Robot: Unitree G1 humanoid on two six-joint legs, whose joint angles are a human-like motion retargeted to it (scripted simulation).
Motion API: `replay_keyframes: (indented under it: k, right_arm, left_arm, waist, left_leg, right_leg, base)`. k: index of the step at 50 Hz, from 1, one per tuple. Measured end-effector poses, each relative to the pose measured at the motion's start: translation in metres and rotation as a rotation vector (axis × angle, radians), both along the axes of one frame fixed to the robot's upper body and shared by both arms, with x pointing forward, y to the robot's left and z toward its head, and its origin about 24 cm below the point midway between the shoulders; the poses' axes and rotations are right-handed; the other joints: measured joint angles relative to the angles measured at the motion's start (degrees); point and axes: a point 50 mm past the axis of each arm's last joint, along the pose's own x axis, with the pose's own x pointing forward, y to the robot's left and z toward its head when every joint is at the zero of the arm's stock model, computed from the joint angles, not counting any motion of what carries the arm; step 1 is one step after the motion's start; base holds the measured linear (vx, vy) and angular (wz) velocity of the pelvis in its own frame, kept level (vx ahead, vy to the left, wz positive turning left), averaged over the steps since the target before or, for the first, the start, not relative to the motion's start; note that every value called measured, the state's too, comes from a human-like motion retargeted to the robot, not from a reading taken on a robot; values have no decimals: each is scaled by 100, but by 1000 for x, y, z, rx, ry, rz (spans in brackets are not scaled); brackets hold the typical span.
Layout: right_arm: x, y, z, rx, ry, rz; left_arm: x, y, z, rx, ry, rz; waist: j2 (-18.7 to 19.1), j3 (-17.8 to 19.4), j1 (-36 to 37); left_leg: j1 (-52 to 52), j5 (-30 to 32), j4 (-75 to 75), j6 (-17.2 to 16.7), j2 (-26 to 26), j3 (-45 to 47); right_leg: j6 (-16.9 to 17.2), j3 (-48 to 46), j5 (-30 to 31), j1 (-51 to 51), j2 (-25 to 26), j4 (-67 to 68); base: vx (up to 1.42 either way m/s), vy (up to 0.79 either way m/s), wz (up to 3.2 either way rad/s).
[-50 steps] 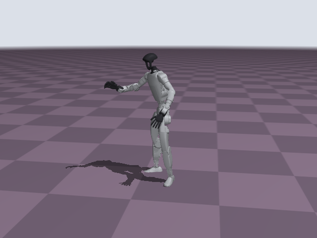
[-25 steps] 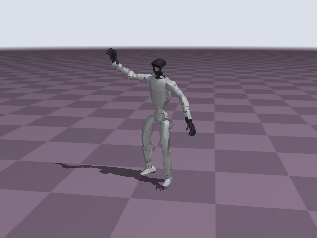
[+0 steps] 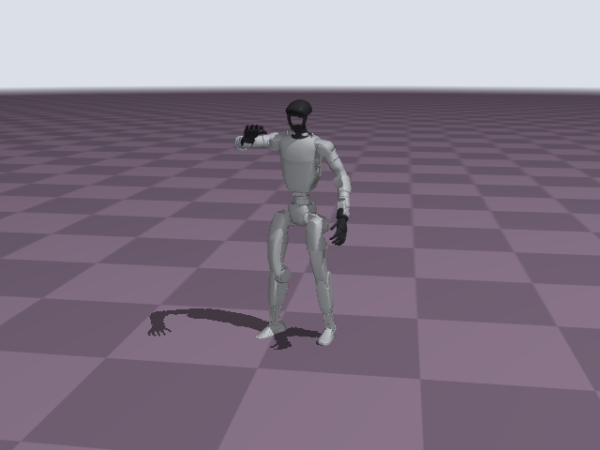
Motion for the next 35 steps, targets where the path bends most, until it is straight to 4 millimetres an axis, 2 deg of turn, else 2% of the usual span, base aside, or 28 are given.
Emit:
replay_keyframes:
  k: [4,7,9,12,15,16,17,18,20,23,25,27,28,29,30,33,35]
  right_arm:
    - [3,-77,32,240,-64,-231]
    - [-14,-149,65,500,-200,-405]
    - [-39,-196,86,709,-354,-505]
    - [-93,-256,109,1033,-639,-603]
    - [-150,-290,121,1300,-914,-593]
    - [-162,-299,120,1320,-930,-688]
    - [-171,-304,121,1349,-964,-709]
    - [-178,-298,125,1390,-1037,-581]
    - [-173,-291,127,1376,-1058,-519]
    - [-138,-267,128,1250,-955,-497]
    - [-108,-241,127,1151,-861,-451]
    - [-71,-204,121,1030,-699,-360]
    - [-48,-177,115,914,-503,-274]
    - [-33,-158,105,871,-471,-250]
    - [-25,-143,93,867,-523,-253]
    - [15,-77,45,581,-294,-190]
    - [30,-38,13,318,-183,-177]
  left_arm:
    - [-15,11,-3,-10,16,74]
    - [-33,28,-4,82,59,123]
    - [-48,38,-5,147,93,161]
    - [-73,52,-7,205,145,229]
    - [-100,59,-13,214,214,289]
    - [-109,60,-16,210,256,297]
    - [-118,61,-19,207,293,302]
    - [-125,60,-22,205,320,304]
    - [-138,56,-29,195,393,290]
    - [-146,48,-39,164,491,223]
    - [-143,41,-44,134,524,165]
    - [-132,32,-47,99,514,105]
    - [-124,26,-49,70,505,67]
    - [-114,22,-47,74,468,53]
    - [-102,20,-44,93,417,51]
    - [-63,8,-34,105,258,6]
    - [-37,-3,-24,98,144,-29]
  waist:
    - [66,-295,-248]
    - [65,-433,-406]
    - [55,-481,-476]
    - [35,-528,-538]
    - [27,-573,-579]
    - [21,-583,-593]
    - [22,-593,-606]
    - [35,-602,-620]
    - [50,-603,-656]
    - [45,-568,-646]
    - [47,-516,-595]
    - [64,-430,-516]
    - [85,-374,-475]
    - [79,-315,-422]
    - [58,-255,-362]
    - [20,-122,-163]
    - [10,-53,-22]
  left_leg:
    - [-70,108,-200,-5,-32,-226]
    - [-135,152,-249,-7,-45,-354]
    - [-173,161,-244,-8,-39,-410]
    - [-221,164,-225,-8,-15,-459]
    - [-260,169,-225,-9,14,-472]
    - [-259,164,-226,-9,32,-465]
    - [-263,164,-229,-9,45,-454]
    - [-274,172,-235,-10,47,-435]
    - [-265,173,-234,-10,73,-379]
    - [-193,148,-196,-8,139,-221]
    - [-116,117,-146,-7,193,-79]
    - [-15,74,-74,-4,263,87]
    - [48,41,-26,-2,312,174]
    - [101,26,4,-1,345,261]
    - [149,20,24,0,371,350]
    - [259,4,70,3,482,585]
    - [302,12,69,4,549,713]
  right_leg:
    - [0,-244,-101,-46,-47,33]
    - [0,-373,-152,-58,-78,24]
    - [0,-435,-182,-54,-86,7]
    - [0,-504,-223,-45,-77,-27]
    - [0,-550,-257,-50,-48,-67]
    - [0,-554,-272,-49,-33,-76]
    - [0,-556,-281,-52,-18,-87]
    - [0,-554,-278,-66,-1,-100]
    - [0,-526,-277,-76,44,-115]
    - [0,-399,-256,-69,139,-122]
    - [0,-269,-233,-50,216,-120]
    - [0,-111,-211,-12,307,-115]
    - [0,-25,-205,21,362,-113]
    - [0,52,-188,42,414,-118]
    - [0,125,-166,57,465,-127]
    - [0,308,-99,79,650,-170]
    - [0,390,-41,74,781,-213]
  base:
    - [10,-1,54]
    - [8,-3,37]
    - [8,-5,23]
    - [7,-7,12]
    - [6,-7,3]
    - [6,-7,-6]
    - [4,-7,-11]
    - [2,-7,-15]
    - [1,-8,-25]
    - [1,-10,-47]
    - [1,-11,-65]
    - [1,-13,-77]
    - [0,-15,-81]
    - [-2,-16,-80]
    - [-4,-17,-77]
    - [-5,-20,-71]
    - [-8,-22,-57]
